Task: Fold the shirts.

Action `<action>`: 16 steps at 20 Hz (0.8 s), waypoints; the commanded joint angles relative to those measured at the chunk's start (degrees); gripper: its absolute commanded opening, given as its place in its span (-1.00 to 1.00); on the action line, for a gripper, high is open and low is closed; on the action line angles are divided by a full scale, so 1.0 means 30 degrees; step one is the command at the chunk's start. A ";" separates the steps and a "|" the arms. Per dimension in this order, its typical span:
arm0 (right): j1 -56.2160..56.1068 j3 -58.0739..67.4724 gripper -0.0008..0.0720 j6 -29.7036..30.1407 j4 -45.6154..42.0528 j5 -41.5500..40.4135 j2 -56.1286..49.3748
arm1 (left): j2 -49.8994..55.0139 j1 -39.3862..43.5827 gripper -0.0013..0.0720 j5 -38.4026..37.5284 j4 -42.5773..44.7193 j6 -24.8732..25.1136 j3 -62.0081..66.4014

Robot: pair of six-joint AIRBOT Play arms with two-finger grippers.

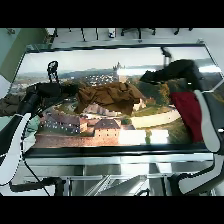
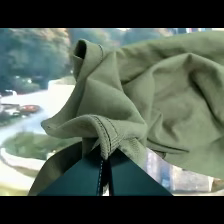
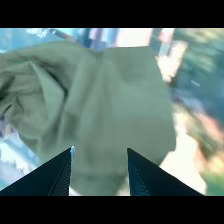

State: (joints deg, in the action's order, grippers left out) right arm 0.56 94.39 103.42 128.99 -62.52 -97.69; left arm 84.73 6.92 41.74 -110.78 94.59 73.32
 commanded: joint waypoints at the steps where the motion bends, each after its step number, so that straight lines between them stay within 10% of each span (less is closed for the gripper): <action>1: 0.2208 -0.0401 0.08 -0.0583 0.0160 -0.4211 0.0707 | 0.0255 -0.0138 -0.91 0.0007 0.0051 0.0335 0.0270; 16: 0.0627 -0.6900 0.02 -0.0066 0.3468 0.3228 -0.2142 | 0.0248 -0.0117 -0.91 0.0226 0.0044 0.0685 0.0270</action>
State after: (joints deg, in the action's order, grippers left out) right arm 3.53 73.28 103.13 138.12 -56.62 -101.89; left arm 85.45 6.57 42.39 -110.63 96.53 74.06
